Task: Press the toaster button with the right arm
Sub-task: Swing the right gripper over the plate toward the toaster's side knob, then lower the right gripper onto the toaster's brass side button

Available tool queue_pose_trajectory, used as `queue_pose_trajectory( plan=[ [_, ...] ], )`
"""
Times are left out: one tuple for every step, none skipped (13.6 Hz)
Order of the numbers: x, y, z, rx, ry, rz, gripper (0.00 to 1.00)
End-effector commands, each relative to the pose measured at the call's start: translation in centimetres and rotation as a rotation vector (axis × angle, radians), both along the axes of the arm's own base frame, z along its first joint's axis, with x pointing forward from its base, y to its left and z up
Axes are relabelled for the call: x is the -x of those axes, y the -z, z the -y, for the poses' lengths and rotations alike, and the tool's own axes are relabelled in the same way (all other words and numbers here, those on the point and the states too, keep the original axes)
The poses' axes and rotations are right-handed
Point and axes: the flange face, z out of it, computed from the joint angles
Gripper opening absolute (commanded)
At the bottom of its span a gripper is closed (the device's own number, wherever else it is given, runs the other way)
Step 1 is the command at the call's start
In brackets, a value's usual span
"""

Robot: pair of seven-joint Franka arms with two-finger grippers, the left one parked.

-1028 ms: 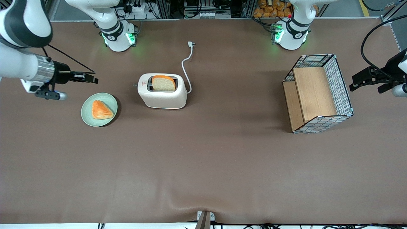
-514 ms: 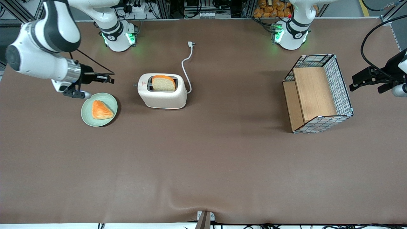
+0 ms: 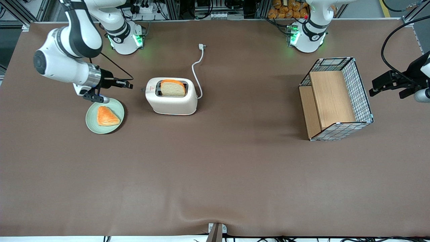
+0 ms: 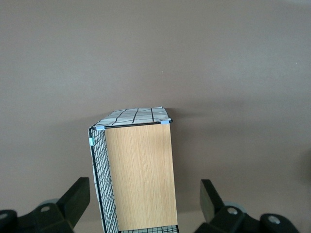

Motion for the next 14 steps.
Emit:
queue_pose_trajectory(
  plan=[
    [0.7, 0.5, -0.9, -0.026, 0.014, 0.013, 0.00],
    [0.8, 0.9, -1.4, -0.024, 0.004, 0.008, 0.00],
    [0.8, 0.9, -1.5, -0.023, 0.004, 0.012, 0.00],
    [0.7, 0.9, -1.5, -0.023, 0.005, 0.016, 0.00],
    [0.7, 1.2, -1.9, -0.019, 0.002, 0.024, 0.00],
    [0.8, 1.7, -2.6, -0.017, -0.008, 0.020, 0.00],
    [0.7, 2.2, -2.7, -0.014, -0.005, 0.017, 0.00],
    [0.6, 2.3, -2.7, -0.011, -0.003, 0.024, 0.00],
    [0.6, 2.8, -2.7, -0.009, -0.005, 0.012, 0.00],
    [0.6, 3.0, -2.7, -0.008, -0.006, 0.011, 0.00],
    [0.5, 3.1, -2.7, -0.007, -0.008, 0.015, 0.00],
    [0.5, 3.2, -2.7, -0.007, -0.012, 0.016, 0.00],
    [0.5, 3.3, -2.6, -0.011, -0.023, 0.020, 0.00],
    [0.5, 3.6, -2.5, -0.009, -0.025, 0.019, 0.00]
  ],
)
